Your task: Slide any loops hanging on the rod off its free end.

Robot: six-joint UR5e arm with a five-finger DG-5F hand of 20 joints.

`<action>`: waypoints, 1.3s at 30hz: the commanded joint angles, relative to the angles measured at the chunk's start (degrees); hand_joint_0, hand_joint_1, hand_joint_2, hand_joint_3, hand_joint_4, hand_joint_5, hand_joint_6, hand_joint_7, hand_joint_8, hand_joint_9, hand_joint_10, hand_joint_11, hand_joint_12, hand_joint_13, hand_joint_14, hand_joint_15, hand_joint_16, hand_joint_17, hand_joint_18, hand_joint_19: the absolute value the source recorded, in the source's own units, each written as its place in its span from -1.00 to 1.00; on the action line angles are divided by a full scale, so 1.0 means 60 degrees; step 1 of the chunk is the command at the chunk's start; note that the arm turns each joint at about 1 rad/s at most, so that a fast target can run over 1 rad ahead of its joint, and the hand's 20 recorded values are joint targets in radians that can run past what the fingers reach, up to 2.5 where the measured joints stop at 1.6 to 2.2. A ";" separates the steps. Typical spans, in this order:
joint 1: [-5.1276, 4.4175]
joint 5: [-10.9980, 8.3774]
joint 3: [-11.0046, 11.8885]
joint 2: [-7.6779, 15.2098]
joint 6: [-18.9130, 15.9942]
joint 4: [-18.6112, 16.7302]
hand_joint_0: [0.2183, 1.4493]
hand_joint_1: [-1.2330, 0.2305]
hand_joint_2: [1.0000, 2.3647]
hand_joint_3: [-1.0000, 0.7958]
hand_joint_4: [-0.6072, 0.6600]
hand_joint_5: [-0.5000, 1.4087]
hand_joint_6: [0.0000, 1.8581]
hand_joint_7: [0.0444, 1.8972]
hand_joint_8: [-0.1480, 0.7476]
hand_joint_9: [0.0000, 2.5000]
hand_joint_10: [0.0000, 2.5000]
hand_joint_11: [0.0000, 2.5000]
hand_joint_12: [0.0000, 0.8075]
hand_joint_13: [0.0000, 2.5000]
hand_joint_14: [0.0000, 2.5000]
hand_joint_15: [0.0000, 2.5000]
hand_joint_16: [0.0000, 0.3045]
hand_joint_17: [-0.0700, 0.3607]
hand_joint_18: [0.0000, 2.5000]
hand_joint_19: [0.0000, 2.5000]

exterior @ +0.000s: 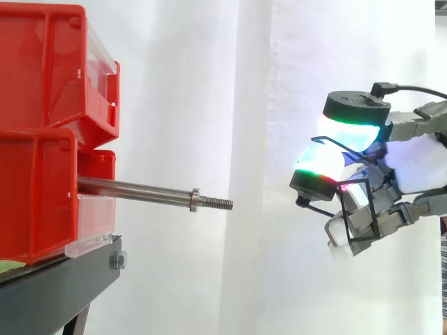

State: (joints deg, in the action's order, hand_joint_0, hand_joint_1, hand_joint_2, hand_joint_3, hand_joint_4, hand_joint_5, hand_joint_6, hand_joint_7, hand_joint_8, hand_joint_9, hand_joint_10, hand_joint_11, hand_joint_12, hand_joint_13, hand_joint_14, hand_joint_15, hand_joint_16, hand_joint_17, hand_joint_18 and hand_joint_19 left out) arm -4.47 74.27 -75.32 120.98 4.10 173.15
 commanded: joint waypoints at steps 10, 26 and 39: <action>0.0072 0.0102 0.0527 -0.0007 0.0049 0.1009 -0.32 -0.22 -0.99 -0.32 -0.02 -0.65 -0.02 0.01 0.03 0.04 -0.99 -0.50 -0.18 -0.28 -0.99 -0.70 -0.71 -0.22 -0.47 -0.67; 0.0086 0.0117 0.0557 -0.0007 0.0136 0.1244 -0.33 -0.25 -0.99 -0.31 -0.09 -0.65 -0.03 0.02 -0.05 -0.15 -0.99 -0.44 -0.20 -0.25 -0.99 -0.66 -0.71 -0.22 -0.45 -0.65; 0.0086 0.0102 0.0557 -0.0007 0.0151 0.1244 -0.30 -0.35 -0.98 -0.22 -0.12 -0.64 -0.03 0.04 -0.05 -0.24 -0.99 -0.56 -0.19 -0.32 -0.99 -0.69 -0.72 -0.22 -0.47 -0.67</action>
State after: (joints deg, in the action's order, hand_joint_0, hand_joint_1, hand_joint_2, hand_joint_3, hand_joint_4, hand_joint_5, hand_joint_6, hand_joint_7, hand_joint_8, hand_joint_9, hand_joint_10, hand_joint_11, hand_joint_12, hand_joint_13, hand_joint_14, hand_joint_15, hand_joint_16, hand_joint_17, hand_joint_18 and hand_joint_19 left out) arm -3.96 74.86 -71.96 120.99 5.00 180.62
